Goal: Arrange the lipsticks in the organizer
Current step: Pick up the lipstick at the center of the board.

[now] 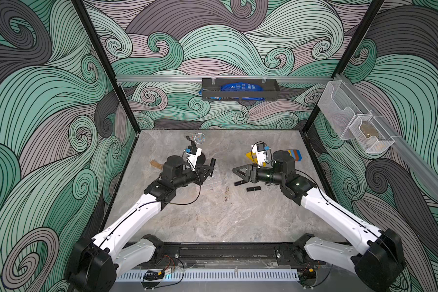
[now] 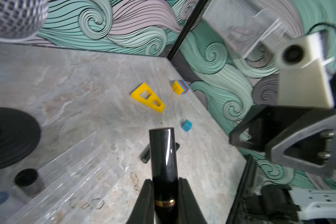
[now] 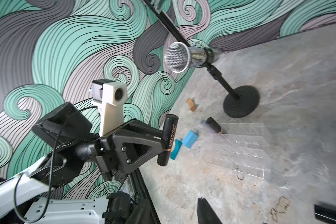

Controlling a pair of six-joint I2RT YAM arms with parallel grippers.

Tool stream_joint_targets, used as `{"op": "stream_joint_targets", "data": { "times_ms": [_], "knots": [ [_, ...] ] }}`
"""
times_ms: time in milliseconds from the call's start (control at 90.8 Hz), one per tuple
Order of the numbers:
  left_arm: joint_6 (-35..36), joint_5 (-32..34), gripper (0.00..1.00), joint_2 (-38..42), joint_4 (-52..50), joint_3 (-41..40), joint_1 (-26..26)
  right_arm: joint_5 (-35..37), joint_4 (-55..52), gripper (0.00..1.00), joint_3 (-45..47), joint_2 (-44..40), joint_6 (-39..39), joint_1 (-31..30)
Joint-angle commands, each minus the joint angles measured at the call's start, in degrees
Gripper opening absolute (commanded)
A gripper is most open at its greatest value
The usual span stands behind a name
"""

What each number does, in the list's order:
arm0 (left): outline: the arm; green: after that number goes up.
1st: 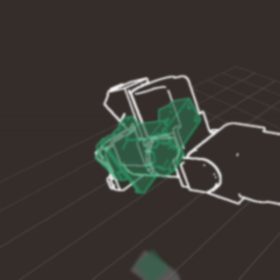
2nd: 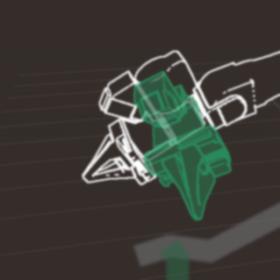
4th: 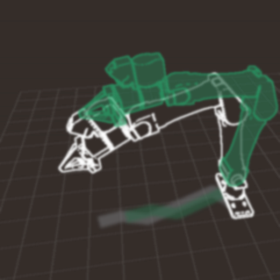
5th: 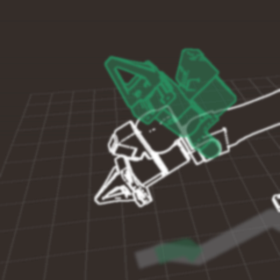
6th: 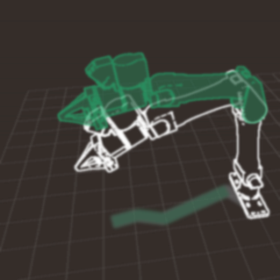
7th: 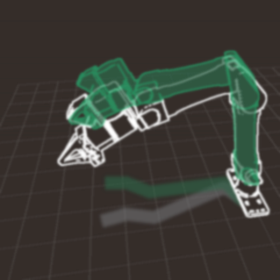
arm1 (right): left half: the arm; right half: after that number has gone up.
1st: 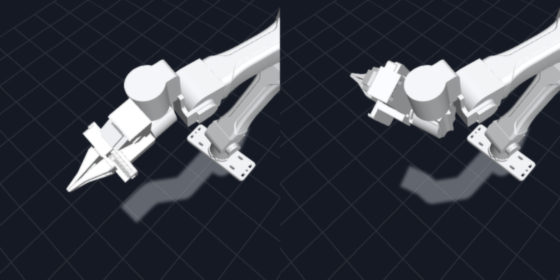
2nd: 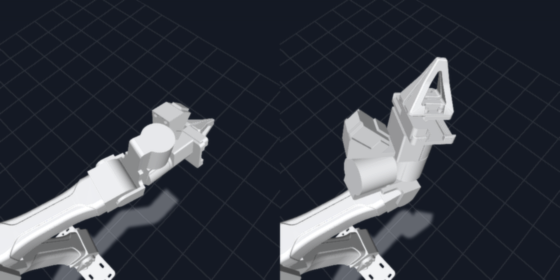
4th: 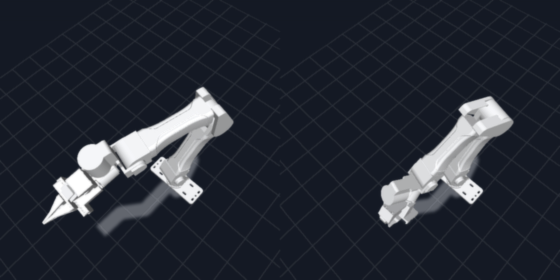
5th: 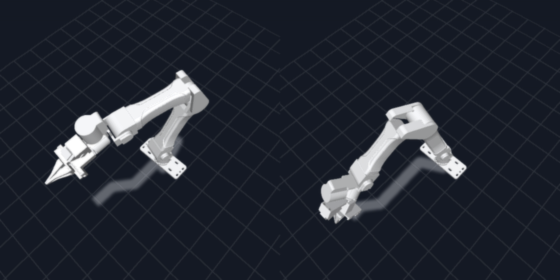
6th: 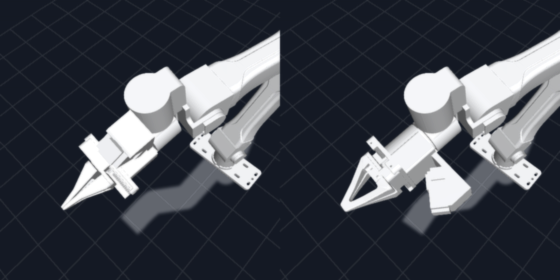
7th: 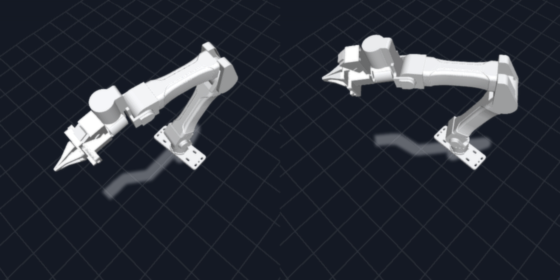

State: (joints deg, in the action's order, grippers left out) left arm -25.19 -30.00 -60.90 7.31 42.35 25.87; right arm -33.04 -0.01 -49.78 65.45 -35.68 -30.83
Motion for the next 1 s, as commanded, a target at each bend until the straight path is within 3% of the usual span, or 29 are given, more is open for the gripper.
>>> {"op": "stream_joint_targets", "data": {
  "times_ms": [0,396,782,991],
  "knots": [
    [-6.06,-13.03,0.12,0.36,13.28,-0.49,-0.82,-5.00,4.30,0.46,-0.82,-1.81,1.70,-0.81],
    [-13.20,-26.13,0.12,-4.62,29.88,-2.01,-0.73,-5.50,12.68,0.49,-2.30,-0.06,-5.85,-2.48],
    [-19.62,-29.05,0.09,-8.02,41.31,-3.77,-0.17,-4.51,11.46,0.45,-5.12,3.12,-6.43,-2.66],
    [-23.21,-29.19,0.09,-11.15,46.84,-4.03,0.20,-5.82,15.41,0.36,-5.16,5.35,-10.32,-2.70]
  ]
}}
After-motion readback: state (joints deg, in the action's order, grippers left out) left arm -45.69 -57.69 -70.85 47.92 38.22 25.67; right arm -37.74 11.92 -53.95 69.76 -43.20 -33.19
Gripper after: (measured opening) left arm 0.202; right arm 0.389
